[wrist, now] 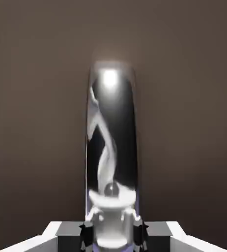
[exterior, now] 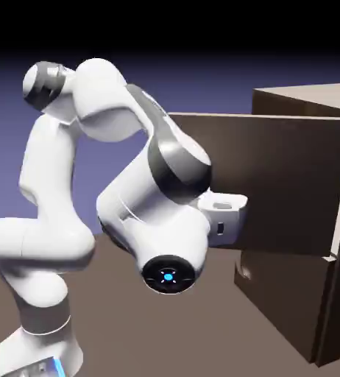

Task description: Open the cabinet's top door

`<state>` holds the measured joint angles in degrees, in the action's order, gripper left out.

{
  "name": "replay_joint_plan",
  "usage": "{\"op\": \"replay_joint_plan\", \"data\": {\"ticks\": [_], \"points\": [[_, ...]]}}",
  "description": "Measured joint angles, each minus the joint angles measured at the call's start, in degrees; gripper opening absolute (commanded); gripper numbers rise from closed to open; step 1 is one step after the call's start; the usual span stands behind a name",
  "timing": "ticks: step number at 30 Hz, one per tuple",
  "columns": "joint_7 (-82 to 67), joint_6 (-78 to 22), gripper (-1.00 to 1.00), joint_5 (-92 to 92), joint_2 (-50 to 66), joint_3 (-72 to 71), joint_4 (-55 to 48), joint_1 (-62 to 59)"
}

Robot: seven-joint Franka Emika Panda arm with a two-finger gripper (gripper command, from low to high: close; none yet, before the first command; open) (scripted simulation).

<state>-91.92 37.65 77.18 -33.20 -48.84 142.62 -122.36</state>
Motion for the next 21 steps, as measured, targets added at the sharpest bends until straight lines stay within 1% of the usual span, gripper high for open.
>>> {"op": "replay_joint_plan", "data": {"ticks": [5, 11, 17, 21], "points": [[-2.70, 1.99, -1.00, -8.46, 10.38, -4.59, -7.80, -3.76], [-1.81, 5.66, -1.00, -16.56, 22.84, -9.52, -15.70, -6.03], [1.97, 9.42, -1.00, -23.53, 35.30, -11.92, -22.48, -4.63], [5.29, 10.94, -1.00, -28.09, 43.61, -11.79, -27.47, -1.65]]}}
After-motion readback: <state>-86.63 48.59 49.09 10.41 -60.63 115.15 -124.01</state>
